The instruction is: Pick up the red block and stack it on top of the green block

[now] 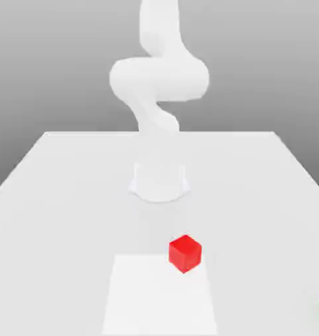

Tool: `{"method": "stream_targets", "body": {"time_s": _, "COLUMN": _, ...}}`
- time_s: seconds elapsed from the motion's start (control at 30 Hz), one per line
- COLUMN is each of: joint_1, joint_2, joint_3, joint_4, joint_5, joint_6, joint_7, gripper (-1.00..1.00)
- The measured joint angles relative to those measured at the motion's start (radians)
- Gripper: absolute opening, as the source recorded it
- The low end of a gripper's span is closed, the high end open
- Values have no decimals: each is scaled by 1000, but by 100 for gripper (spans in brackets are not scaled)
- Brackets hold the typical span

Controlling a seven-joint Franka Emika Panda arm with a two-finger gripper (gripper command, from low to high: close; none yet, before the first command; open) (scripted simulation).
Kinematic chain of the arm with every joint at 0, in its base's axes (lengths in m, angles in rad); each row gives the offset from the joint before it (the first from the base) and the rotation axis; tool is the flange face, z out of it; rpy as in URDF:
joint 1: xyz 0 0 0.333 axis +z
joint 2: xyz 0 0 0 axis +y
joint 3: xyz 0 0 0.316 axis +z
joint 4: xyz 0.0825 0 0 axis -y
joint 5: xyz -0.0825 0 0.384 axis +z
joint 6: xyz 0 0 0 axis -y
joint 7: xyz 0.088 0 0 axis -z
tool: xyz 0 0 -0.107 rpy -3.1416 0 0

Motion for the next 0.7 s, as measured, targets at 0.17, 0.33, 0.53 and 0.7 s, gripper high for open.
{"method": "stream_targets", "body": {"time_s": 0.17, "joint_1": 56, "joint_2": 146, "joint_3": -19, "joint_4": -157, "joint_5": -8, "joint_6": 119, "joint_7": -113, "gripper": 0}}
{"method": "stream_targets", "body": {"time_s": 0.33, "joint_1": 110, "joint_2": 293, "joint_3": -37, "joint_4": -316, "joint_5": -13, "joint_6": 237, "joint_7": -230, "gripper": 0}}
{"method": "stream_targets", "body": {"time_s": 0.53, "joint_1": 176, "joint_2": 515, "joint_3": -53, "joint_4": -521, "joint_5": -17, "joint_6": 409, "joint_7": -393, "gripper": 0}}
{"method": "stream_targets", "body": {"time_s": 0.7, "joint_1": 192, "joint_2": 794, "joint_3": -35, "joint_4": -554, "joint_5": 19, "joint_6": 628, "joint_7": -475, "gripper": 0}}
